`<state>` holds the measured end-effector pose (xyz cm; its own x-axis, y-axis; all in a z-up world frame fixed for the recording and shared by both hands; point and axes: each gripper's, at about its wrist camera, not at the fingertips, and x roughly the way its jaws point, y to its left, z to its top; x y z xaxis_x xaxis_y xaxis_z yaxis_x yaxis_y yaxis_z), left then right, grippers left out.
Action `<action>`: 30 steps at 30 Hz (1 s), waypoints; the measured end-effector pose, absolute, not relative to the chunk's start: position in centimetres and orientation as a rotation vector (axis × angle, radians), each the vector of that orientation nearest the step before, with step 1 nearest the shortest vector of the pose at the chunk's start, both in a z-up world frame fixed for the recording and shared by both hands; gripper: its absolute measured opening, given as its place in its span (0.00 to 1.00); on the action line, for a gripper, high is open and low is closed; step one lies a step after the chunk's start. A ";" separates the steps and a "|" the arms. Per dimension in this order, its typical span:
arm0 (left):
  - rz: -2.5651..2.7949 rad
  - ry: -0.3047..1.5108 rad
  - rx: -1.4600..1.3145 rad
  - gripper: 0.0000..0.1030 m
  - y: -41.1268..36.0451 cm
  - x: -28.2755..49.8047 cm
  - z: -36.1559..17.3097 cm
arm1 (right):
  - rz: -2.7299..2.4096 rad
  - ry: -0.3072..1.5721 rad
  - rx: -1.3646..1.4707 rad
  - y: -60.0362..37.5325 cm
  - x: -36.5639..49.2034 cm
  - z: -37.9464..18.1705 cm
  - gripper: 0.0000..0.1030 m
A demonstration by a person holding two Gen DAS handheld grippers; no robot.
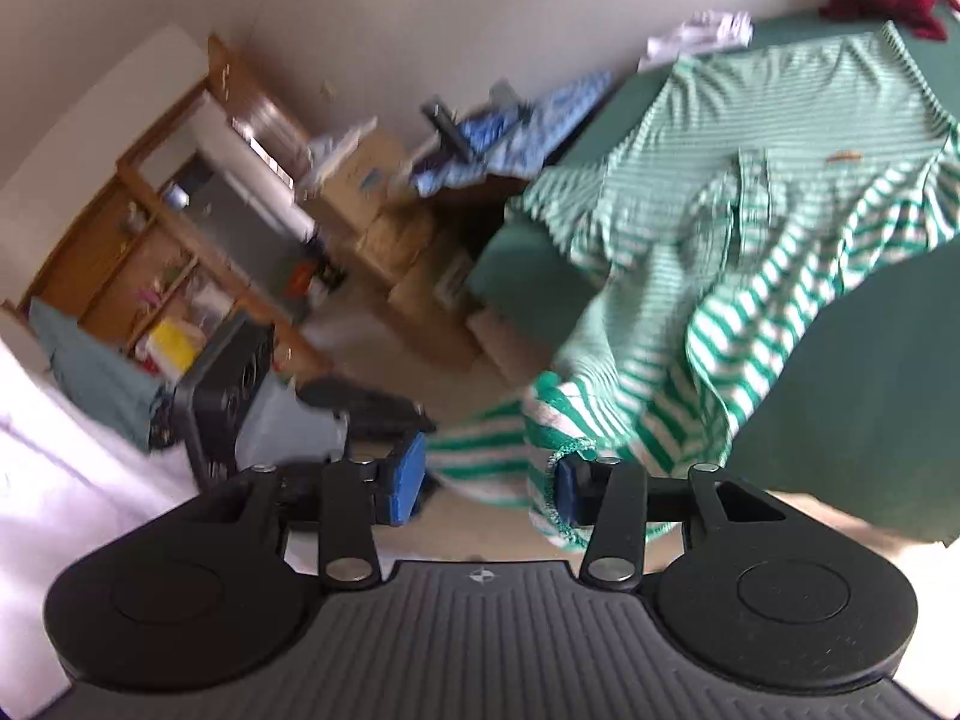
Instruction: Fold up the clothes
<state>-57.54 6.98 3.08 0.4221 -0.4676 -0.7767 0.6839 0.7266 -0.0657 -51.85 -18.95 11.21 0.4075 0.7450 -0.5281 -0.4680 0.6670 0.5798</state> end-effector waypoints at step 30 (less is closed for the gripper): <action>-0.869 0.734 0.293 0.00 5.3 -56.9 5.8 | 0.853 0.698 0.394 -17.6 -51.6 13.8 0.08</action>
<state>-56.91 5.28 5.82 0.4245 -0.5865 -0.6898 0.7781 0.6259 -0.0534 -51.61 -17.64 13.84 0.4586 0.7936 -0.3999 -0.5487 0.6068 0.5751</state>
